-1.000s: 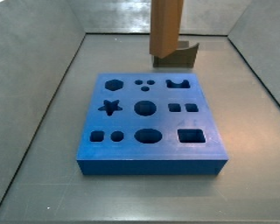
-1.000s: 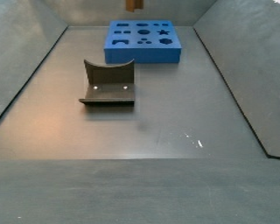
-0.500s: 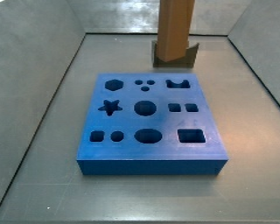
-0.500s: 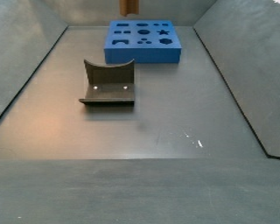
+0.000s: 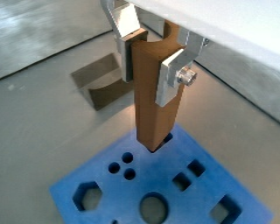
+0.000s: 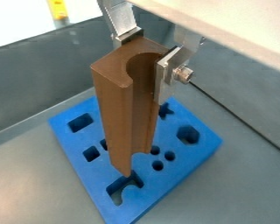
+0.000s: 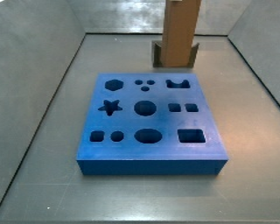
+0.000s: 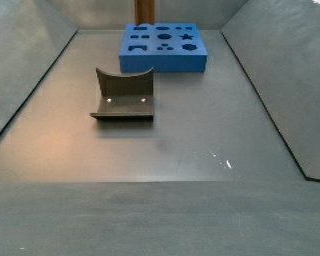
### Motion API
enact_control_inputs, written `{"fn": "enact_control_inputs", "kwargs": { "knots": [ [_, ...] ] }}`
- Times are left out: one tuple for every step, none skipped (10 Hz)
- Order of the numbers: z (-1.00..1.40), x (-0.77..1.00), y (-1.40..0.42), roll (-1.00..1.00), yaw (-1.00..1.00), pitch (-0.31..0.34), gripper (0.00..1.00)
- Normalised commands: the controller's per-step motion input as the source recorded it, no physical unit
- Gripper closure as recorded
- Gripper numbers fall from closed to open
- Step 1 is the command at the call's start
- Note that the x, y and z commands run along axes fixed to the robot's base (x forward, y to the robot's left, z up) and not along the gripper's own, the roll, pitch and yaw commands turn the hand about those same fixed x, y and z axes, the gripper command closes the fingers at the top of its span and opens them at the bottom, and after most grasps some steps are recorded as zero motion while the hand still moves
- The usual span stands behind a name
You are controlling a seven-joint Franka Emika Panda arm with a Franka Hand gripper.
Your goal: Insert the arch object.
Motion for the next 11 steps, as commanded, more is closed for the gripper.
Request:
{"fn": "enact_control_inputs", "kwargs": {
  "knots": [
    [-0.33, 0.00, 0.09, 0.13, -0.74, 0.264, 1.00],
    [-0.31, 0.00, 0.02, 0.14, -0.62, 0.319, 1.00],
    [-0.23, 0.06, 0.00, 0.18, -0.49, 0.351, 1.00],
    [-0.22, 0.26, -0.06, 0.16, -0.37, 0.309, 1.00],
    [-0.20, 0.35, -0.03, 0.06, -0.39, 0.227, 1.00],
    [-0.13, 0.30, 0.00, 0.05, -0.34, 0.220, 1.00],
    [-0.01, 0.00, 0.00, 0.06, 0.00, 0.000, 1.00],
    [-0.22, 0.20, 0.00, 0.02, 0.00, 0.019, 1.00],
    [-0.25, 0.39, 0.00, 0.04, 0.00, 0.064, 1.00],
    [-0.23, 0.46, 0.00, 0.05, 0.00, 0.076, 1.00],
    [-0.21, 0.39, 0.00, 0.07, 0.00, 0.089, 1.00]
  ]
}}
